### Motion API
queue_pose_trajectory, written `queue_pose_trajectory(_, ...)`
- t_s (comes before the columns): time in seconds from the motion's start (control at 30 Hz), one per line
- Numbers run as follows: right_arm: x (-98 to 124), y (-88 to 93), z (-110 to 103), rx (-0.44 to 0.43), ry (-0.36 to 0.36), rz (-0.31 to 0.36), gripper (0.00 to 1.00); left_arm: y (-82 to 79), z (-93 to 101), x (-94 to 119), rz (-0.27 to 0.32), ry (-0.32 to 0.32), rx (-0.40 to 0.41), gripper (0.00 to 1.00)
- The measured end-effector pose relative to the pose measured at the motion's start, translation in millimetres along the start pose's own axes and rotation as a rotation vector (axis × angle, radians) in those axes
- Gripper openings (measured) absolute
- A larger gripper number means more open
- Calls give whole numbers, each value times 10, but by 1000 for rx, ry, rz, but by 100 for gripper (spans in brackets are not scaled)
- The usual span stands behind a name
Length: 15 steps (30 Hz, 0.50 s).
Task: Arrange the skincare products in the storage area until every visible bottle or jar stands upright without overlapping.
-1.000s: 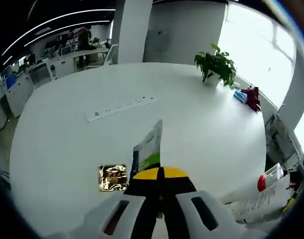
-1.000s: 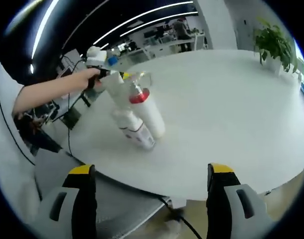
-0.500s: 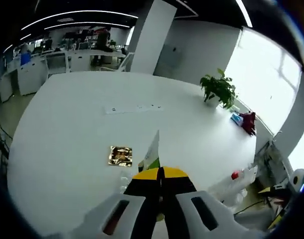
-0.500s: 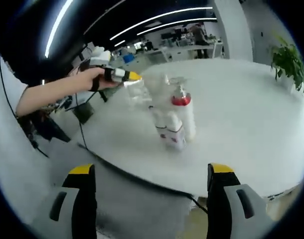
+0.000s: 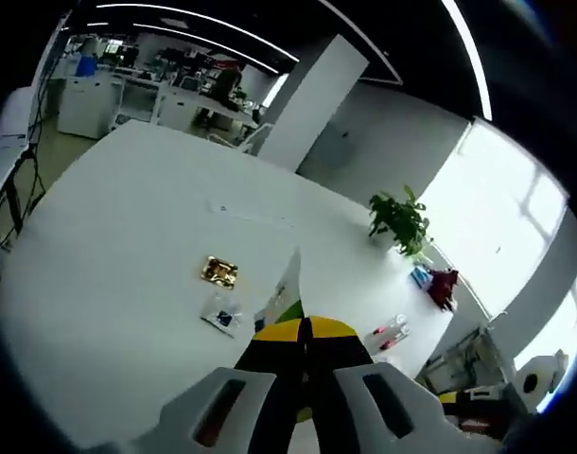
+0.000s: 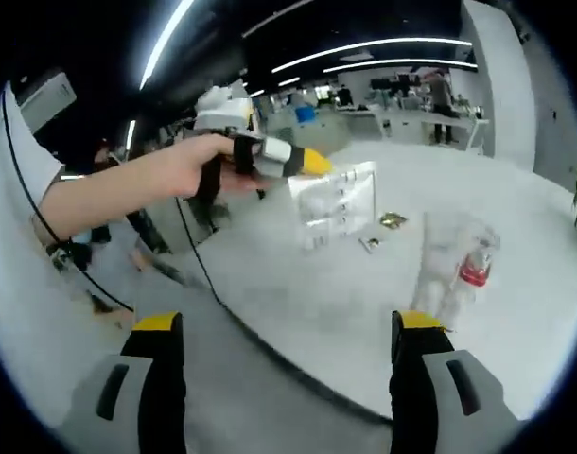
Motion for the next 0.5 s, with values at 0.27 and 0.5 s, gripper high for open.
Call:
queue_pose_trajectory(0.27, -470, -407, -267, 6, 80, 70, 89, 67, 162, 425, 70, 30, -7, 3)
queue_pose_trajectory(0.5, -546, -531, -325, 0, 151, 107, 85, 118, 252, 584, 96, 57, -7, 3)
Point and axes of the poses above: the point that each gripper's makers call its tool centre point, and the gripper's own axes: x roughly backward along the fingers, z roughly to its right, y roughly out of its underside, the point moved 9 cm from there along x, roughly backward along the fingers, and after that the axes turned 14 degrees about -z, right-handed, at the moved point
